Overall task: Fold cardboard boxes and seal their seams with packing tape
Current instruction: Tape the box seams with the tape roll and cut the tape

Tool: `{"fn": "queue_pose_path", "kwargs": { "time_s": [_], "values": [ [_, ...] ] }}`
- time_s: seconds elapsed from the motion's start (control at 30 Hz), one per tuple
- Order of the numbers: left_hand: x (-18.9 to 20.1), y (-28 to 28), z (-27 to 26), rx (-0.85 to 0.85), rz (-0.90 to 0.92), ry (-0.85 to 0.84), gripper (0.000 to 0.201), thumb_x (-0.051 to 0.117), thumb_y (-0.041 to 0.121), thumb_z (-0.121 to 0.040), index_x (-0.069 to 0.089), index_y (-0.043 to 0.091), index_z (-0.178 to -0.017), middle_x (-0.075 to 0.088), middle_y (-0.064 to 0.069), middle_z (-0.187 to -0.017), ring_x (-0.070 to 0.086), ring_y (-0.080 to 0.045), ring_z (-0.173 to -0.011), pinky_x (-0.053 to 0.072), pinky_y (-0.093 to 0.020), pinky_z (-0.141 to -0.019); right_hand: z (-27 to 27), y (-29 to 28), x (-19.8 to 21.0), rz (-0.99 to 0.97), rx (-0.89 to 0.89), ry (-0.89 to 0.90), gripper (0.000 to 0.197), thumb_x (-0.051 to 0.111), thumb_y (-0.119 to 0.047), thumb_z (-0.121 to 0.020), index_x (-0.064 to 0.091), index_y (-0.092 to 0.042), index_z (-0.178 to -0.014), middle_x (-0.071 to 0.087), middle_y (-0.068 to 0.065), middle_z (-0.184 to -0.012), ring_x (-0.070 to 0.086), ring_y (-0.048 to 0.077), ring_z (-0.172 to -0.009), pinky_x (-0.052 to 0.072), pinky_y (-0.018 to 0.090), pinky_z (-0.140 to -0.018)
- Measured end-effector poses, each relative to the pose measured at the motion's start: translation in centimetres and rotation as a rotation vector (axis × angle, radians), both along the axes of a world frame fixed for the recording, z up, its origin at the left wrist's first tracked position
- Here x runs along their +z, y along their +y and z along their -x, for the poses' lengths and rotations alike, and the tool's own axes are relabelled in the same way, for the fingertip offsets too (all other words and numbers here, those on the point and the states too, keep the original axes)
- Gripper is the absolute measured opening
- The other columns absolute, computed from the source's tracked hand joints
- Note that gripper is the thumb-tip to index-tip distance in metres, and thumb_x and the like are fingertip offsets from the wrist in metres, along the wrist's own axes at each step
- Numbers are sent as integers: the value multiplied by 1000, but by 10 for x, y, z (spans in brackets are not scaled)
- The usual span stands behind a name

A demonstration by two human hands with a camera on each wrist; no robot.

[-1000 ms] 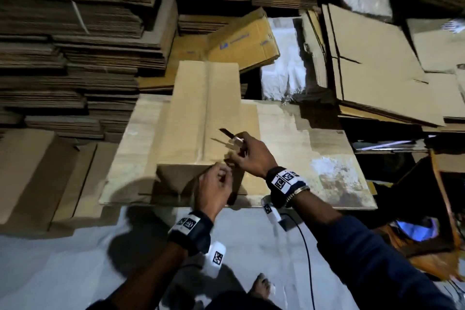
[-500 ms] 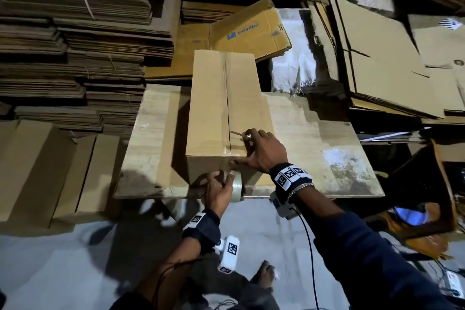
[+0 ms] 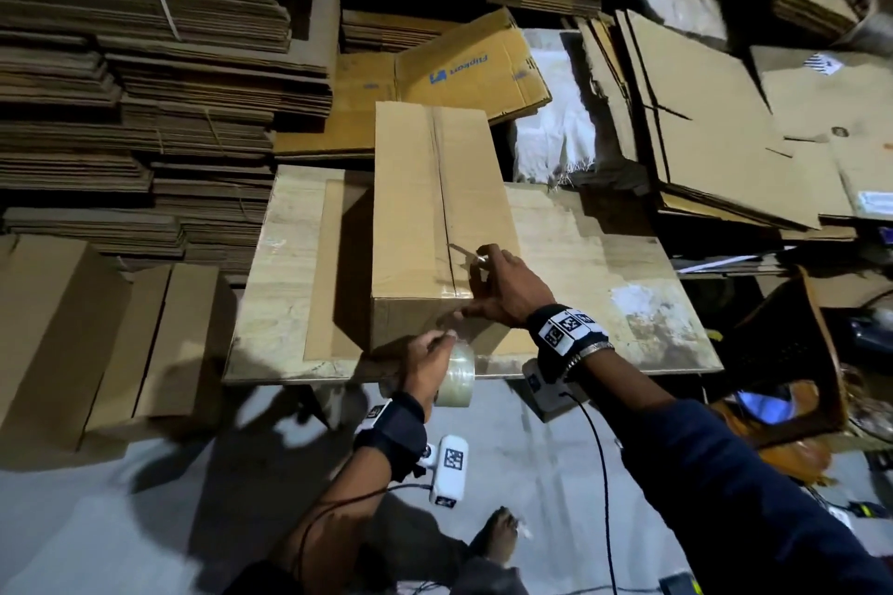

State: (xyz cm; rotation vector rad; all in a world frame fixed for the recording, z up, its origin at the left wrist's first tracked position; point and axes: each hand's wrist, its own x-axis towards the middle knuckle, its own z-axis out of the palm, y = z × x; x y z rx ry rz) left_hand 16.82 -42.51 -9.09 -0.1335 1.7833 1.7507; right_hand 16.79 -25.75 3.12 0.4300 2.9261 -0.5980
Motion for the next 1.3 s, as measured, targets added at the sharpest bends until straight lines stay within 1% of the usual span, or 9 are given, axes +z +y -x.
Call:
{"fn": "queue_pose_path", "kwargs": {
  "time_s": [0.1, 0.17, 0.4, 0.63, 0.77, 0.9, 1.0, 1.17, 1.3],
  "values": [
    [-6, 0, -3, 26, -75, -72, 30, 71, 44, -83, 78, 23, -104, 78, -16, -100, 71, -47, -101, 59, -67, -86, -23, -12, -1, 86, 126, 131, 45, 60, -49, -101, 44, -18, -130, 59, 8, -122, 58, 23, -101, 53, 40, -84],
    [-3, 1, -4, 41, -100, -67, 27, 70, 41, -84, 78, 21, -100, 77, -22, -99, 72, -46, -95, 57, -71, -83, -42, -12, -5, 60, 222, 145, 26, 41, -43, -110, 48, -19, -120, 60, 5, -108, 56, 21, -88, 52, 42, -76],
    [16, -3, -16, 51, -121, -33, 20, 76, 36, -82, 80, 18, -90, 77, -23, -97, 72, -47, -96, 57, -52, -83, -64, 17, -27, -164, 411, -51, 30, 43, -38, -110, 59, -24, -131, 72, 5, -108, 67, 24, -77, 56, 39, -64],
    [21, -3, -20, 76, -68, -7, 23, 74, 40, -81, 79, 21, -93, 78, -18, -90, 74, -45, -90, 60, -52, -76, -46, 1, -24, -248, 460, -28, 32, 53, -25, -106, 60, -19, -137, 71, 10, -109, 69, 31, -83, 50, 35, -59],
    [25, -2, -17, 100, -37, -21, 20, 73, 32, -88, 78, 17, -100, 78, -19, -91, 76, -42, -85, 60, -42, -66, -34, -2, -26, -272, 434, -107, 33, 49, -20, -105, 58, -17, -137, 73, 12, -107, 70, 32, -85, 55, 40, -63],
    [31, 1, -7, 122, 20, 7, 16, 73, 24, -92, 78, 14, -103, 79, -16, -88, 77, -40, -80, 64, -51, -64, -25, -2, -22, -263, 413, -163, 33, 45, -24, -106, 58, -20, -137, 71, 15, -103, 70, 37, -89, 48, 39, -62],
    [33, 5, -2, 133, 50, -15, 16, 70, 20, -95, 77, 11, -106, 79, -17, -87, 77, -36, -74, 58, -35, -54, -20, -3, -22, -291, 416, -184, 30, 44, -24, -106, 59, -17, -131, 70, 15, -102, 70, 37, -89, 50, 41, -63],
    [37, 9, -2, 150, 107, 14, 13, 71, 22, -94, 80, 14, -97, 79, -13, -88, 76, -35, -83, 62, -46, -72, -22, 4, -23, -358, 441, -189, 28, 44, -22, -106, 58, -16, -130, 69, 15, -104, 70, 37, -89, 46, 38, -61],
    [42, -1, -1, 199, 85, -36, 12, 72, 21, -95, 79, 12, -90, 79, -14, -81, 73, -26, -66, 60, -38, -60, -35, 22, -29, -451, 463, -289, 27, 51, -14, -102, 66, -10, -124, 72, 12, -109, 72, 34, -94, 53, 37, -67]
  ]
}}
